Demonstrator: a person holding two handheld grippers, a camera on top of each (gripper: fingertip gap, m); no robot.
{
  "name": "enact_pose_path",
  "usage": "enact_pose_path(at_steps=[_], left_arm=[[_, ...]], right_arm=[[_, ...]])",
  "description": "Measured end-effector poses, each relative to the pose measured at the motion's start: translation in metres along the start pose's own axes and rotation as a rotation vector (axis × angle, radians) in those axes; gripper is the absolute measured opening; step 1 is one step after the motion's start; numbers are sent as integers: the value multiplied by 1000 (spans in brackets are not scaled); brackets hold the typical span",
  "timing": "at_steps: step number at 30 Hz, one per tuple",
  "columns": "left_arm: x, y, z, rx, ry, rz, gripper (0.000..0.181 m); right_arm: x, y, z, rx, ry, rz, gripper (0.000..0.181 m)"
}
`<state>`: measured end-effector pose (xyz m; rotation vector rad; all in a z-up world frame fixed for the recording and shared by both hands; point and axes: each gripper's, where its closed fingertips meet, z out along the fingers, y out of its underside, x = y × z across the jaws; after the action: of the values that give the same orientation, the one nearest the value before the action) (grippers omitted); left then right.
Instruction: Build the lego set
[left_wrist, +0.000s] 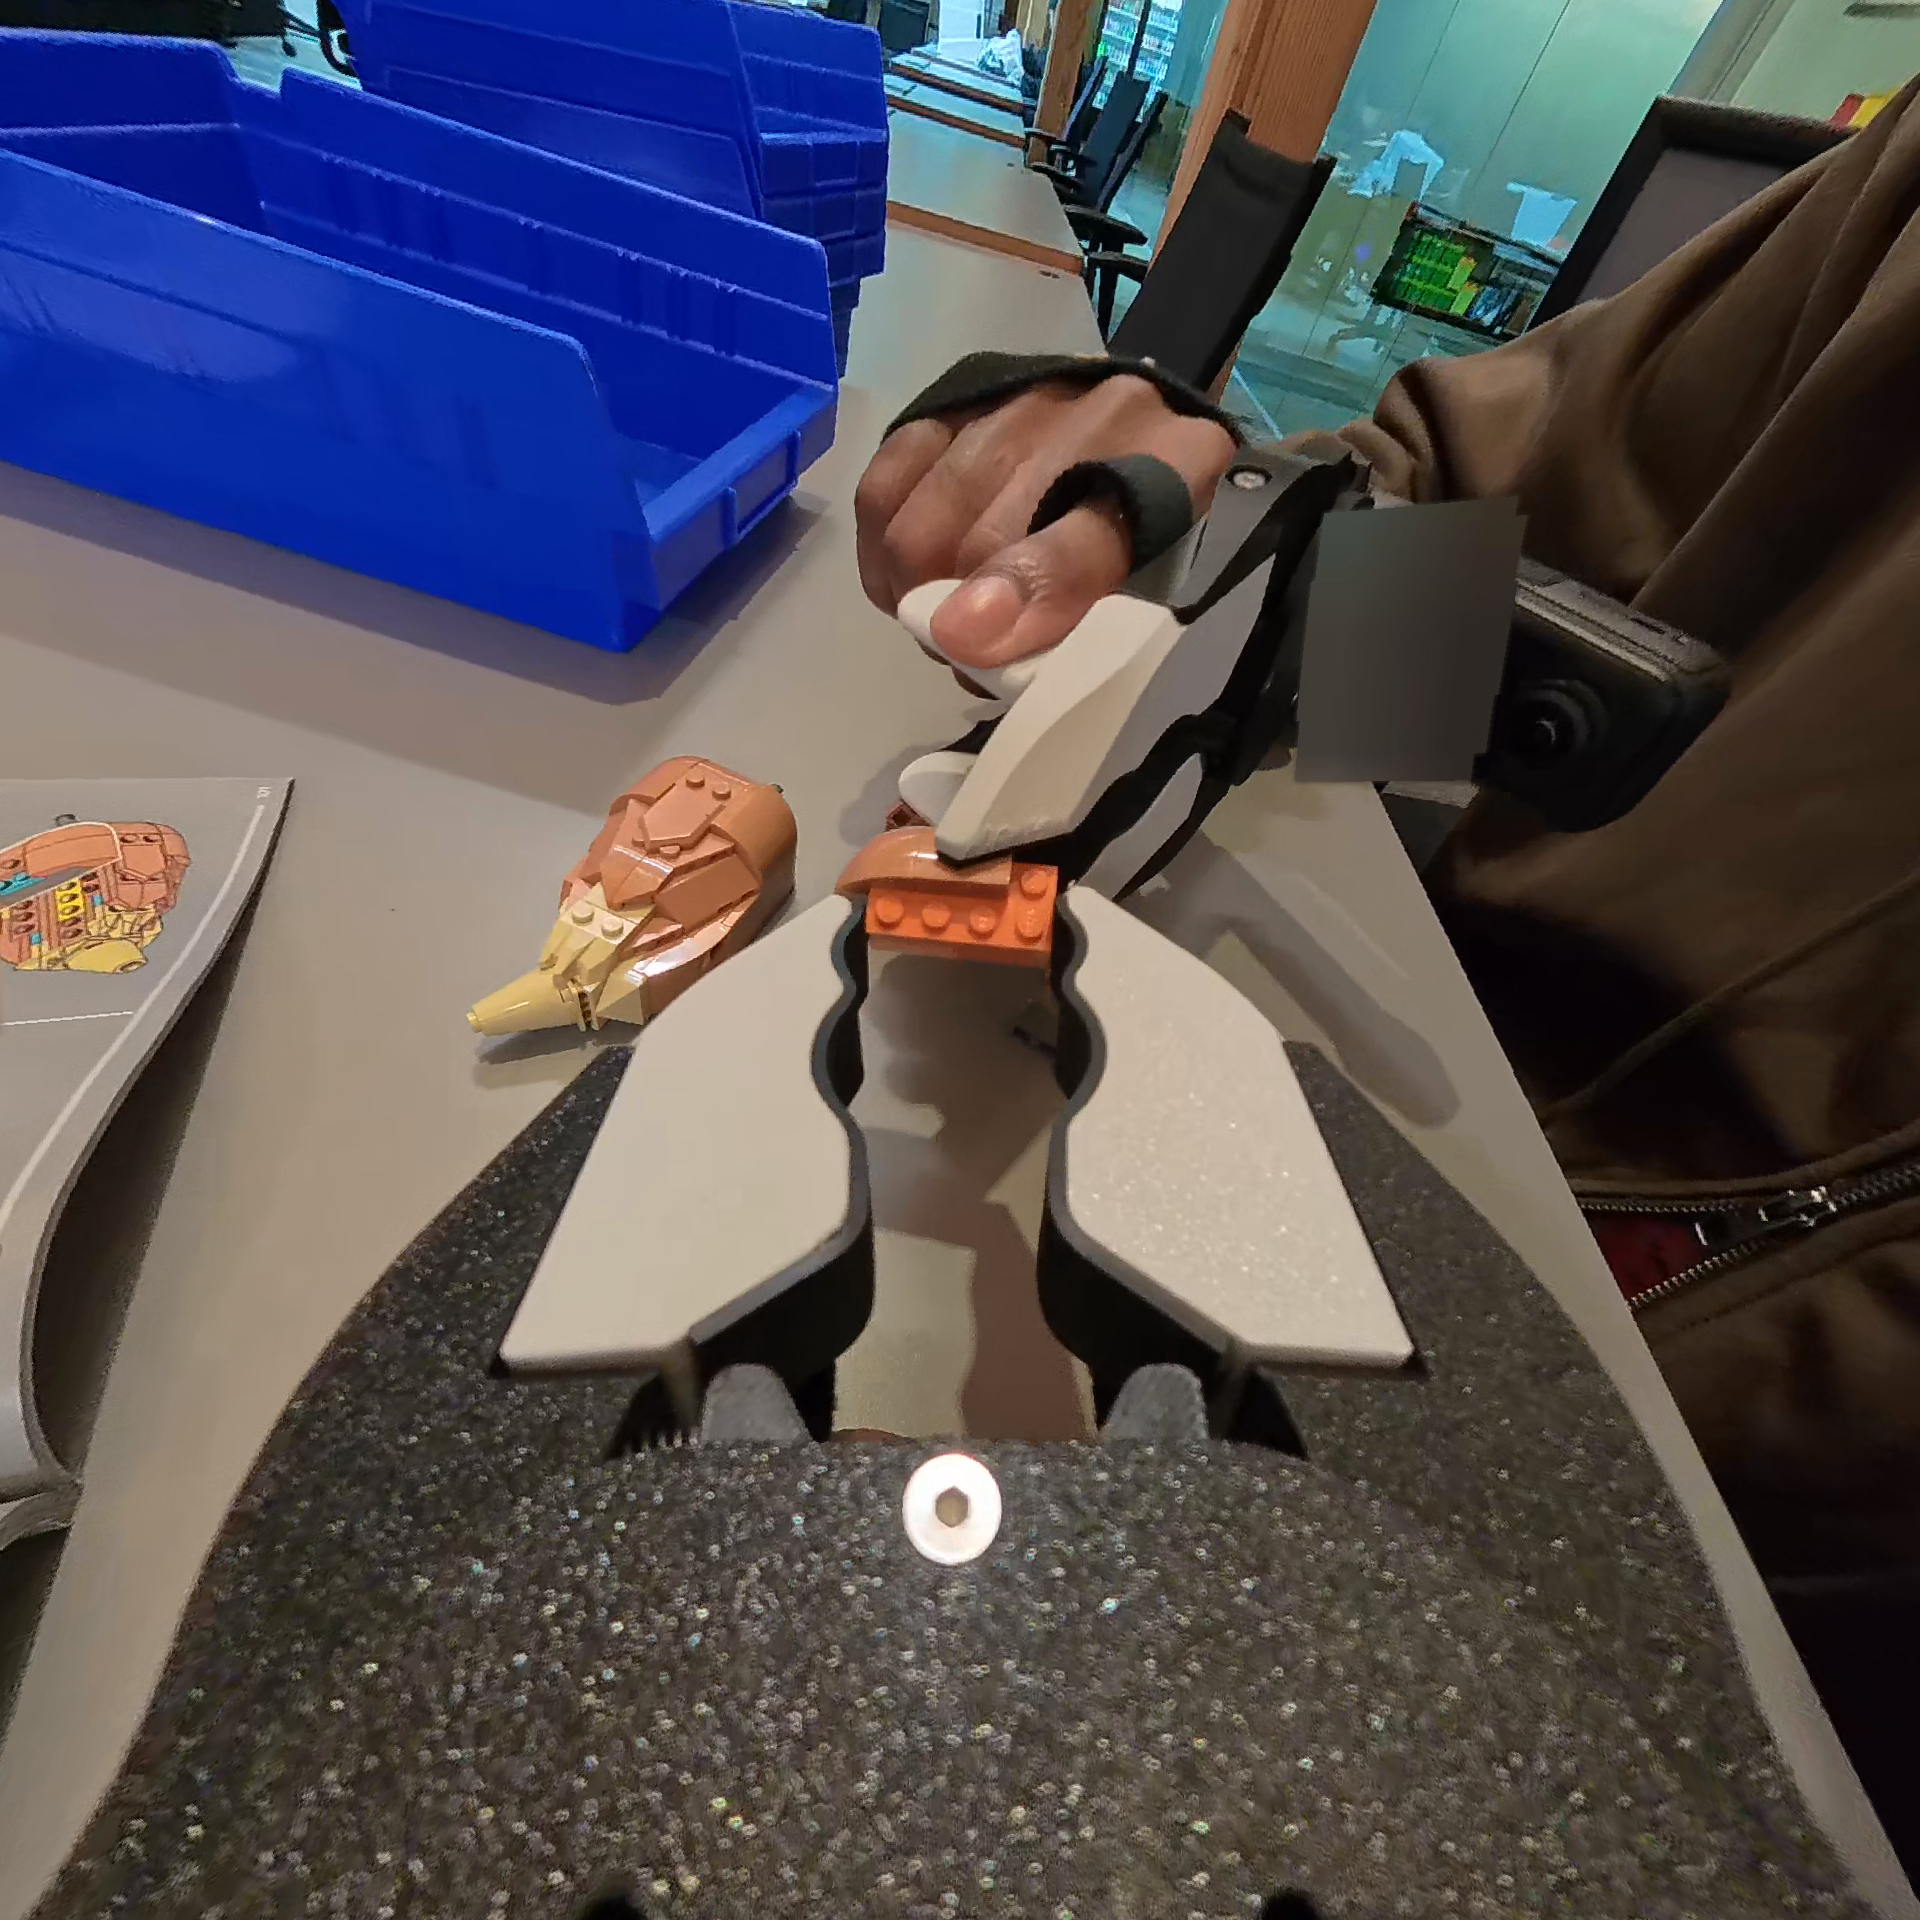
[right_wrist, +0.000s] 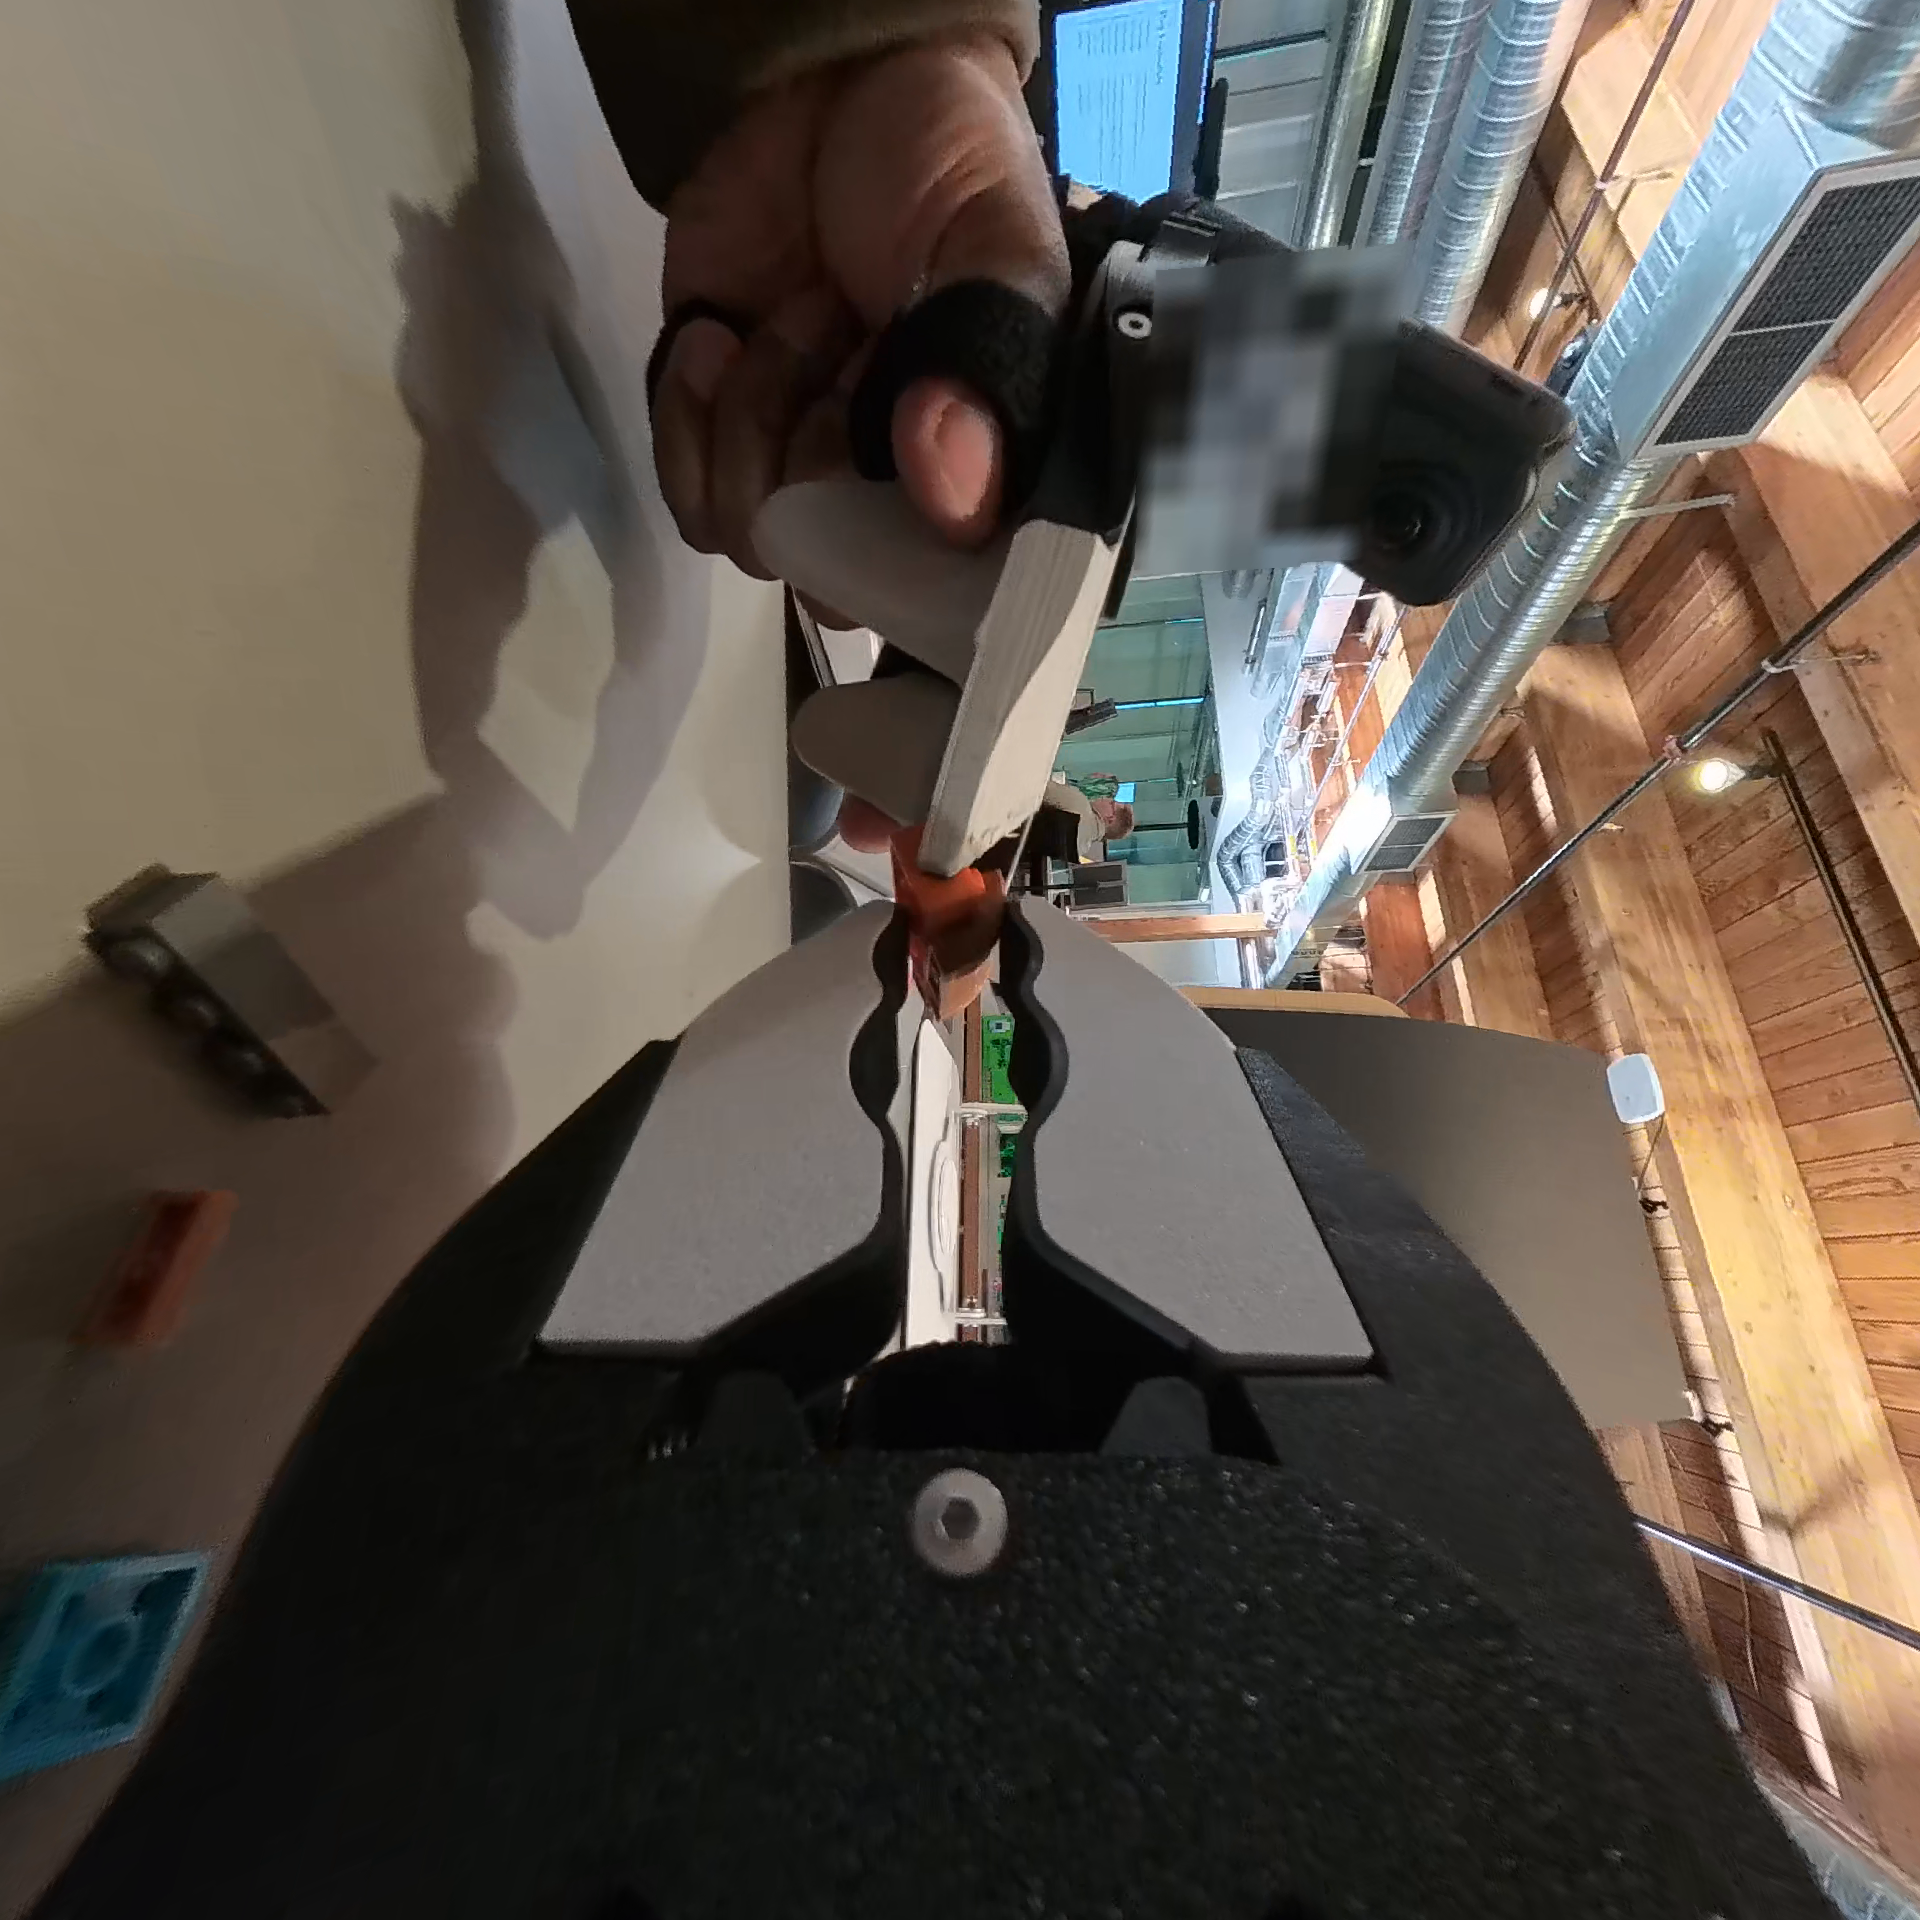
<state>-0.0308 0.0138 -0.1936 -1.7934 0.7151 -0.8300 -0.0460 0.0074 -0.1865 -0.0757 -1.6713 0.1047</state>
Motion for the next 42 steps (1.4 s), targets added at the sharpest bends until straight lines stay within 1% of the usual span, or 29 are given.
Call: enact_pose_path(at_steps=[13,16,18,19,21,23,26,29,32,36,42], left_arm=[[-1,5,2,-28,-5,9,33],[-1,1,1,-1,2,2,33],[0,-3,-1,24,5,-4,33],[-1,-4,-2,30,3,-4,34],[-2,-5,-4,37,-3,-7,34],[-3,-7,-6,54,5,-19,34],[-1,-8,-6,66,28,-35,34],[2,-6,-4,52,45,-44,34],[4,-5,-2,50,61,-55,34],[5,-3,-1,44,68,-55,33],[2,3,2,7,49,-52,34]], right_arm=[[-6,1,-1,-15,-54,37,15],[-3,1,-1,-5,-13,26,16],[2,1,0,4,21,56,16],[3,1,0,-1,33,67,17],[5,1,1,3,41,91,28],[6,4,2,-14,44,107,34],[5,6,2,-20,43,126,36],[6,4,2,-11,53,117,31],[3,0,1,8,41,96,18],[2,-1,0,22,10,105,17],[-5,2,1,-10,-38,90,16]])
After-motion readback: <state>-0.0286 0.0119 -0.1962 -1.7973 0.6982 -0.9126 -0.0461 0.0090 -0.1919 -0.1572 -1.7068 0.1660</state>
